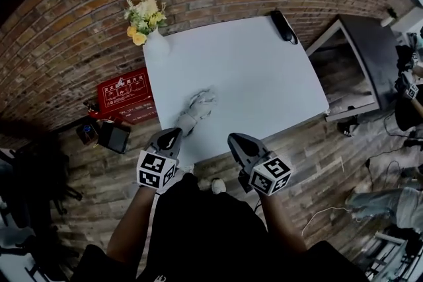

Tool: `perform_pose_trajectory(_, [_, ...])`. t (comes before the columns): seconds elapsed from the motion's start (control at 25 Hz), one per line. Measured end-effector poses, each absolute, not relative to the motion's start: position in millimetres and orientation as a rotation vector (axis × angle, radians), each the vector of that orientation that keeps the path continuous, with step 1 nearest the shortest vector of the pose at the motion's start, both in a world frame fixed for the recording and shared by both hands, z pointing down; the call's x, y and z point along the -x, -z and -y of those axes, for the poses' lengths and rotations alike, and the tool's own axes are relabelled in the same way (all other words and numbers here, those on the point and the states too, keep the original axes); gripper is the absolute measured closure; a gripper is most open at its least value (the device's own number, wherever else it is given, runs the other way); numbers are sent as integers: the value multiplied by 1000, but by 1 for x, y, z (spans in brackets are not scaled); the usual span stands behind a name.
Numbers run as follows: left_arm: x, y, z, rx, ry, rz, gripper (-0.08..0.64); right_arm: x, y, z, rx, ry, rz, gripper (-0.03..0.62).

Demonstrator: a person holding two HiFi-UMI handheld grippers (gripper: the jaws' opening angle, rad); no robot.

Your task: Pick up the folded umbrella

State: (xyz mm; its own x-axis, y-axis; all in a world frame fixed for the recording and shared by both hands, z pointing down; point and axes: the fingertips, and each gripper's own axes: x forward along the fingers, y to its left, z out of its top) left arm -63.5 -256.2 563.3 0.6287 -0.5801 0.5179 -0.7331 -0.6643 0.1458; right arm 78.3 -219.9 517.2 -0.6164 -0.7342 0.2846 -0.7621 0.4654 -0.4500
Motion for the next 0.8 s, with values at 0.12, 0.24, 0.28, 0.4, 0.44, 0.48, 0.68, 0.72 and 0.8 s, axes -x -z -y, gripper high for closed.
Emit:
perform_pose_trajectory(0.12, [55, -583, 273, -2513, -673, 1003, 543, -65, -536, 226, -1323, -851, 2611, 571])
perform_pose_trajectory(0.24, [46, -604, 282, -2505, -741, 956, 540, -61, -548, 226, -1342, -884, 2573, 571])
perform_pose_trajectory(0.28, [44, -611, 284, -2500, -764, 943, 525, -60, -551, 225, -1349, -896, 2563, 571])
perform_pose_trajectory(0.4, [36, -629, 292, -2490, -826, 909, 445, -58, -556, 225, -1365, -924, 2546, 571])
perform_pose_trajectory(0.44, [33, -635, 294, -2488, -848, 900, 415, -58, -558, 225, -1371, -926, 2537, 571])
perform_pose_trajectory(0.48, [31, -640, 296, -2488, -871, 893, 380, -59, -559, 224, -1377, -927, 2527, 571])
perform_pose_trajectory(0.68, [17, -668, 303, -2476, -965, 806, 262, -63, -564, 219, -1420, -941, 2489, 571])
perform_pose_trajectory(0.72, [14, -673, 305, -2472, -981, 788, 252, -63, -565, 218, -1429, -945, 2480, 571])
perform_pose_trajectory(0.8, [11, -680, 307, -2468, -1016, 769, 244, -65, -567, 216, -1446, -951, 2465, 571])
